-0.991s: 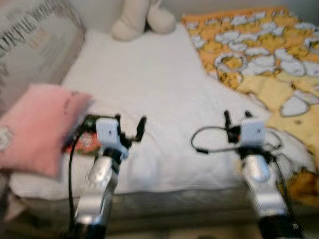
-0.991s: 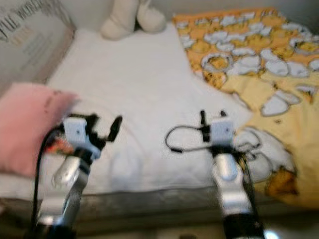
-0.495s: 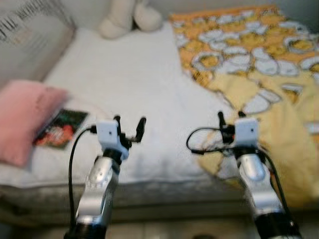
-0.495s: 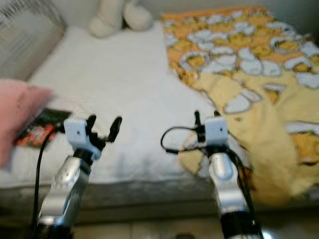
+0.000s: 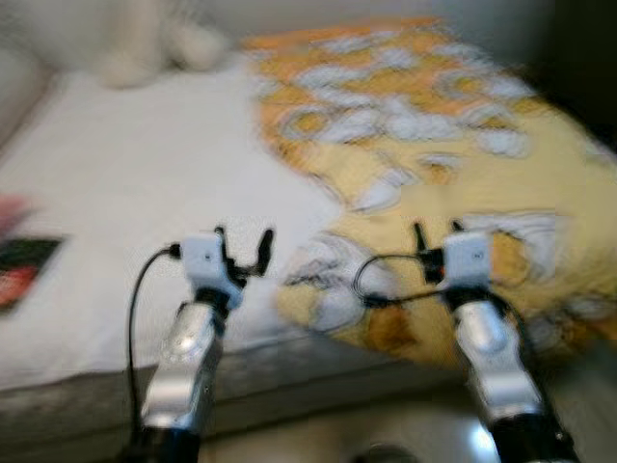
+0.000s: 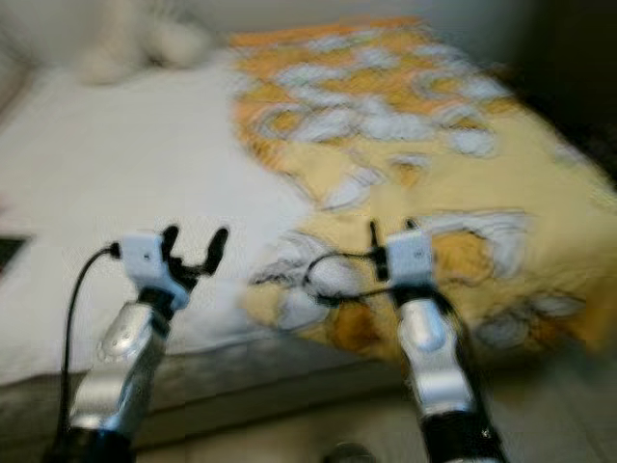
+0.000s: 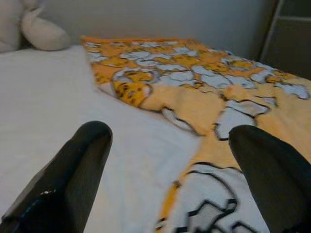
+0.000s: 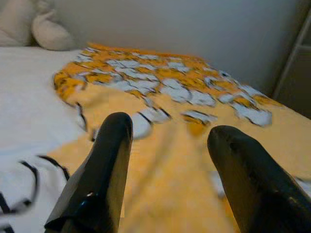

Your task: Clean up the room

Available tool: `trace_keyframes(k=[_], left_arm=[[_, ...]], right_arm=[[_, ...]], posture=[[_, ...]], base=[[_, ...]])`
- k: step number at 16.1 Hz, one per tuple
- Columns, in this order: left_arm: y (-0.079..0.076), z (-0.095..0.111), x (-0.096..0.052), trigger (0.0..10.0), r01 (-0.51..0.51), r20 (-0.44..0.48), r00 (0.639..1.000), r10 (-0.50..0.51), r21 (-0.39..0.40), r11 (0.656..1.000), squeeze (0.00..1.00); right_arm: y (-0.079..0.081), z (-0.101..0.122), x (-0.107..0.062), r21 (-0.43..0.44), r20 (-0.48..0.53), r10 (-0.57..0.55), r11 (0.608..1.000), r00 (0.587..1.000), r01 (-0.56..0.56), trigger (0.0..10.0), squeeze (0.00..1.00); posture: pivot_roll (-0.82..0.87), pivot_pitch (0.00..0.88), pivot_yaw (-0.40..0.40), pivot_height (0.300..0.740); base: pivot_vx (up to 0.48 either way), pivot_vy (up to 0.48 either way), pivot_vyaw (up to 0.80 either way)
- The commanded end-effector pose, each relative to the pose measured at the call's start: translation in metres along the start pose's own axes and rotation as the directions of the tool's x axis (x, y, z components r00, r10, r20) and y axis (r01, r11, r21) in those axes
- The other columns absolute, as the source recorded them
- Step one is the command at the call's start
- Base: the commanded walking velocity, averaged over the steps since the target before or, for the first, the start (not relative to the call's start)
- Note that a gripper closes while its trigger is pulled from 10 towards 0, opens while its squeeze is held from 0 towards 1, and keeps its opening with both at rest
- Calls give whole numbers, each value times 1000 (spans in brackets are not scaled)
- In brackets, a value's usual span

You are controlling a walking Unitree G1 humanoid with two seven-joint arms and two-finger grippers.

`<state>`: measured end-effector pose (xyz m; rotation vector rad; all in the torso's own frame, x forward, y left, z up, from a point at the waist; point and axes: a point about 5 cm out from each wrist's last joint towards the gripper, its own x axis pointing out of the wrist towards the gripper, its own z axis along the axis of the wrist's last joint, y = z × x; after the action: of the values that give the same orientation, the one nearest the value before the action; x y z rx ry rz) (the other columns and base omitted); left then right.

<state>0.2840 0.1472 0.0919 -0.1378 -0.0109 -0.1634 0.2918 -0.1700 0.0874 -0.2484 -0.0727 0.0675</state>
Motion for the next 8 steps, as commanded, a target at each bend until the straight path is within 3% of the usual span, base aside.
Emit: trace_keyframes(k=[1, 6, 8], left_arm=[[6, 3, 1, 10000, -24, 4, 1000, 24, 13, 1000, 0], [9, 3, 3, 10000, -45, -4, 999, 45, 17, 999, 0], [9, 3, 3, 10000, -31, -5, 999, 31, 13, 999, 0]], right_arm=[[3, 4, 3, 4, 14, 15, 1000, 1000, -15, 10000, 0], [3, 3, 2, 16, 10, 7, 1000, 1000, -7, 10000, 0], [2, 2, 1, 17, 7, 5, 1000, 1000, -5, 10000, 0]], posture=[[-189, 0, 156, 740], [-190, 0, 159, 740], [-192, 0, 160, 740]], base=[[0, 0, -631], [0, 0, -630], [0, 480, -653]])
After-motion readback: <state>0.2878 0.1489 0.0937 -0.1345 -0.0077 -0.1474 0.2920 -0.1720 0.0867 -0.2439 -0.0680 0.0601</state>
